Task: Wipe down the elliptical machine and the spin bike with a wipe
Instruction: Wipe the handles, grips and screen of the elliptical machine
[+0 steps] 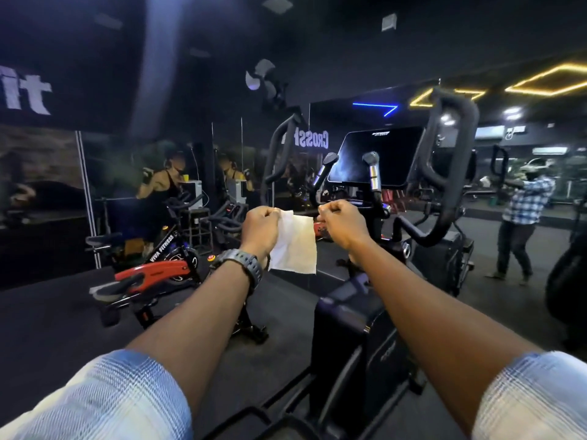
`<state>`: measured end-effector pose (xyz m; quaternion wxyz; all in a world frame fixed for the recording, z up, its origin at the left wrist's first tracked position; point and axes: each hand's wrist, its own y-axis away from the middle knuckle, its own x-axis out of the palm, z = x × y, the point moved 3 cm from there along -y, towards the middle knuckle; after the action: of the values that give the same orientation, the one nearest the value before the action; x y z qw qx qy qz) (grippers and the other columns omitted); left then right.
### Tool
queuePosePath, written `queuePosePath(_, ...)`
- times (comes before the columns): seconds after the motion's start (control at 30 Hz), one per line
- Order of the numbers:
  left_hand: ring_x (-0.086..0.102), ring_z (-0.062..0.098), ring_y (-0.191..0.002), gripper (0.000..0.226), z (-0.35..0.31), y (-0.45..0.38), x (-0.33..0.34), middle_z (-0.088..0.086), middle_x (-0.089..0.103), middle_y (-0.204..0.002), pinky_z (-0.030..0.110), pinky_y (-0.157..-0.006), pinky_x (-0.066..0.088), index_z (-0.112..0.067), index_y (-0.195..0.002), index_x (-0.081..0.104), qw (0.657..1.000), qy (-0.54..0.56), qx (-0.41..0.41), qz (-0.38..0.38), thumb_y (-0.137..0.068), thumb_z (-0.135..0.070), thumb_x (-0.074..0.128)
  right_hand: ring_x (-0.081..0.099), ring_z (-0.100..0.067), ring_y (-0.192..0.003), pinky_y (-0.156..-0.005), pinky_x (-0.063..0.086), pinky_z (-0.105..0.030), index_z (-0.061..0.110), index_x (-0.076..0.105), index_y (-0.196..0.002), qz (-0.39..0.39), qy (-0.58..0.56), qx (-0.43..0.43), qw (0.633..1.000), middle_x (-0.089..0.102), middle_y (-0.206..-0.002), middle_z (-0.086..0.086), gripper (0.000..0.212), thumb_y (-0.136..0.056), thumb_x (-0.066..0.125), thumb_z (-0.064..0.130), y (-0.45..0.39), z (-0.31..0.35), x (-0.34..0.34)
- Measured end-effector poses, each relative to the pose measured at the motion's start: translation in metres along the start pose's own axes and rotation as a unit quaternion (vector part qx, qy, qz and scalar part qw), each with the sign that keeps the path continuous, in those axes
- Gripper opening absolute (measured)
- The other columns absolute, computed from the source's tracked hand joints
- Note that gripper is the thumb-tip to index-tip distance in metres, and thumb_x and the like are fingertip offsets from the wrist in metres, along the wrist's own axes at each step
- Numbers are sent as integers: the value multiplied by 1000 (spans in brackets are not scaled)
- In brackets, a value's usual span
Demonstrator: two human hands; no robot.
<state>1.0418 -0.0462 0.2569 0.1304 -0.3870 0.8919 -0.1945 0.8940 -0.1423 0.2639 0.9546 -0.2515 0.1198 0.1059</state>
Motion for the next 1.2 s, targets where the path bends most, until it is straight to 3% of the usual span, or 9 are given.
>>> queuePosePath(0.23, 48, 15, -75, 27, 56, -87, 11, 3, 57, -83, 29, -66, 40, 2, -92, 65, 1000, 19, -19, 13, -95, -21, 50, 63, -9, -74, -64, 47, -24, 23, 64, -90, -13, 18, -12, 1000, 73, -91, 5, 13, -96, 58, 33, -79, -31, 36)
queuePosePath(0.33, 49, 14, -76, 26, 80, -126, 29, 2, 59, -84, 28, -68, 41, 1, -89, 65, 1000, 15, -14, 18, -95, -20, 51, 63, -8, -77, -66, 46, -23, 25, 63, -87, -17, 16, -21, 1000, 73, -92, 5, 12, -96, 58, 31, -119, -52, 46)
queuePosePath(0.5, 54, 11, -80, 21, 108, -197, 76, 0, 65, -89, 26, -70, 45, -9, -89, 68, 999, 19, -5, 34, -96, -22, 54, 63, -6, -72, -56, 43, -13, 19, 67, -96, -32, 1, -20, 999, 72, -97, 1, 11, -95, 60, 28, -200, -99, 59)
queuePosePath(0.67, 58, 14, -90, 18, 123, -265, 123, 3, 68, -96, 31, -82, 49, -9, -93, 70, 999, 23, -5, 39, -95, -22, 57, 65, -11, -77, -65, 50, -22, 19, 65, -94, -27, 13, -23, 999, 72, -96, 0, 9, -95, 59, 26, -278, -129, 66)
queuePosePath(0.9, 57, 16, -89, 21, 127, -332, 165, 1, 68, -97, 32, -81, 48, -10, -93, 70, 999, 34, 11, 35, -95, -23, 54, 67, -10, -89, -77, 50, -25, 24, 64, -93, -37, 55, -67, 996, 72, -93, 4, 6, -93, 64, 29, -346, -140, 43)
queuePosePath(1.07, 51, 13, -76, 2, 121, -362, 176, -1, 57, -80, 22, -63, 45, -10, -90, 59, 997, 49, 50, 16, -89, -10, 57, 67, -10, -89, -69, 47, -18, 22, 64, -100, -48, 91, -65, 993, 71, -95, 3, 11, -93, 65, 31, -368, -142, 25)
queuePosePath(1.13, 45, 9, -68, 13, 118, -372, 183, -3, 49, -77, 12, -54, 41, -11, -96, 49, 996, 72, 55, 2, -89, -4, 57, 66, -8, -85, -60, 44, -15, 22, 64, -101, -50, 95, -67, 992, 70, -94, 3, 11, -93, 65, 30, -374, -140, 20)
queuePosePath(1.2, 45, 8, -66, 14, 113, -382, 195, -4, 49, -75, 9, -51, 39, -12, -92, 51, 995, 64, 74, 8, -88, 0, 55, 65, -8, -83, -60, 43, -17, 23, 64, -101, -59, 94, -72, 991, 70, -94, 3, 11, -93, 65, 30, -382, -140, 15)
